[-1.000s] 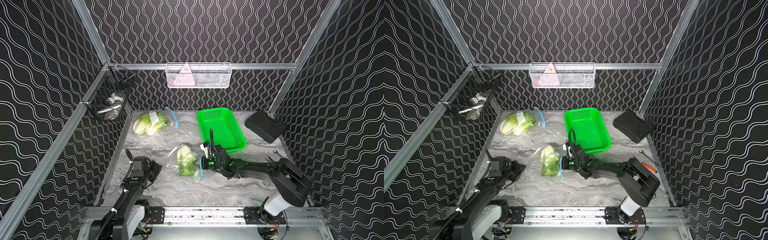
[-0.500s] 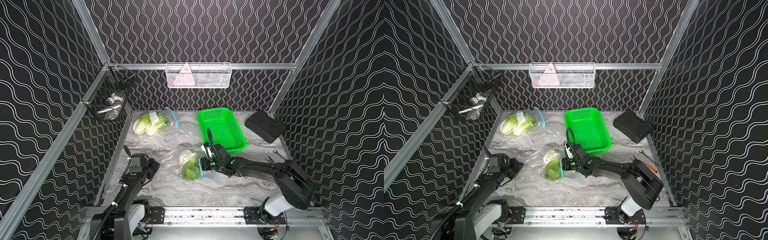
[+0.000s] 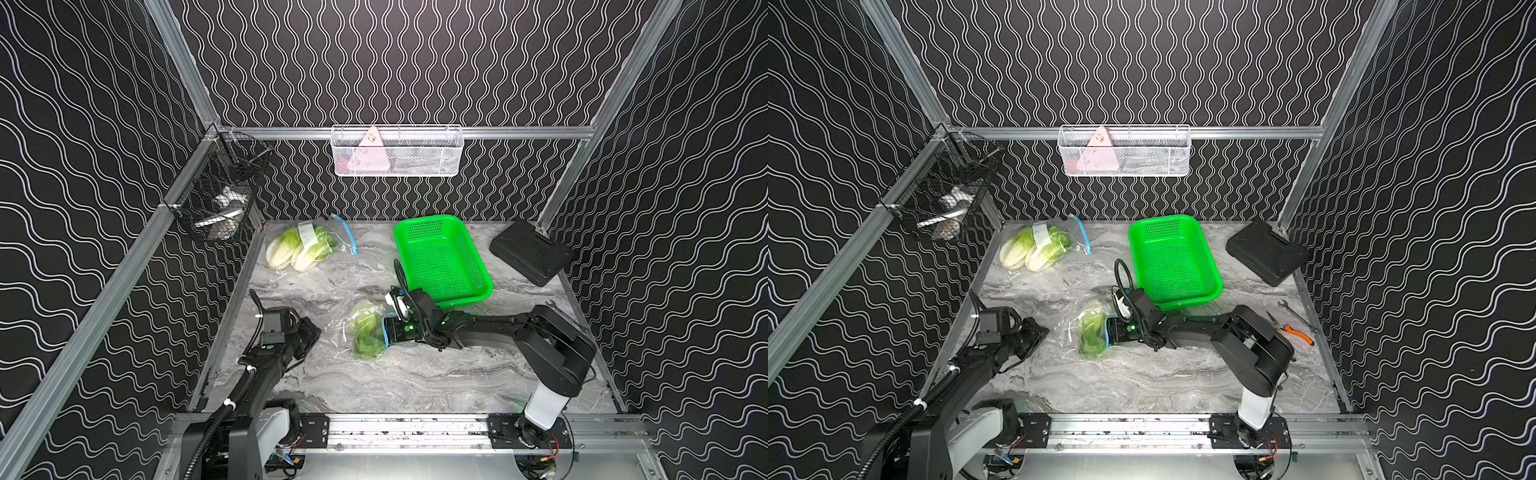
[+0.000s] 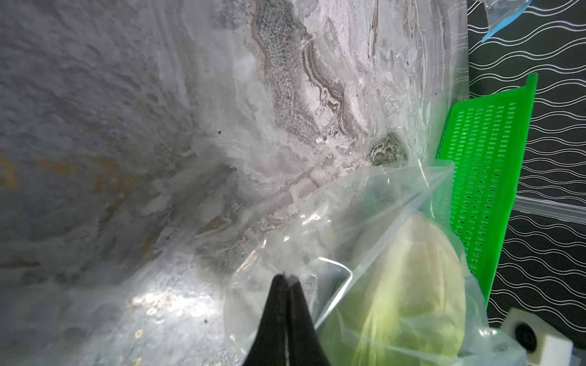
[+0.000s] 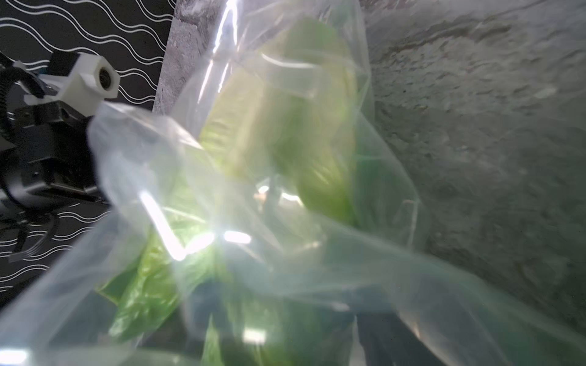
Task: Open the zip-top bag and take out the chinese cabbages
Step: Pick up the Chinese cabbage from the zipper food storage bag.
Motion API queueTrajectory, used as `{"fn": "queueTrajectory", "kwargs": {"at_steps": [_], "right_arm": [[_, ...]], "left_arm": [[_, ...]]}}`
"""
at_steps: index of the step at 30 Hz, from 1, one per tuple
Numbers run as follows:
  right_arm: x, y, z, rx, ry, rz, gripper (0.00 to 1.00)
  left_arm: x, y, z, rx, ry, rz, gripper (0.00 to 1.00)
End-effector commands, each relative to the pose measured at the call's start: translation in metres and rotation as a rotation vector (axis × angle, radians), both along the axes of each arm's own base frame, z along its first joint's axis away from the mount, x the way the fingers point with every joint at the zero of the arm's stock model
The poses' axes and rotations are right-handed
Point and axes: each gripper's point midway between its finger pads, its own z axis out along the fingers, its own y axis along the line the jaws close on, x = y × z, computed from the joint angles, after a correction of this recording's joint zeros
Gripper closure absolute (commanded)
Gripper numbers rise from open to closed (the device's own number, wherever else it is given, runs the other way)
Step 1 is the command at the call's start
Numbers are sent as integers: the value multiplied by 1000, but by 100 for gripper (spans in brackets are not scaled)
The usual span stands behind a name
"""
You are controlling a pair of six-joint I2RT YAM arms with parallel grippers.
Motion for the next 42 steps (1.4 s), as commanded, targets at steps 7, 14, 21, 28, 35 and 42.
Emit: {"fn": "queueTrajectory", "kwargs": {"at_steps": [7, 14, 21, 28, 35, 42], "right_arm": [[-9, -8, 20, 18, -20, -19, 100], [-24, -46, 53, -10, -53, -18, 100], [-31, -94, 69, -19, -81, -27, 100], [-36, -103, 89, 22, -114, 51, 100], [-49, -116, 120, 126, -136, 118, 100], [-48, -133, 160, 259, -83, 109, 100]], "left_arm": [[-4, -1, -5, -30, 14, 26, 100], [-4, 13, -6, -46, 19, 121, 100], [4, 29, -4, -38, 11, 181, 100], [13, 37, 1, -37, -8, 210, 100], [16, 54, -3, -37, 7, 286, 100], [21, 75, 4, -12, -16, 376, 100]]}}
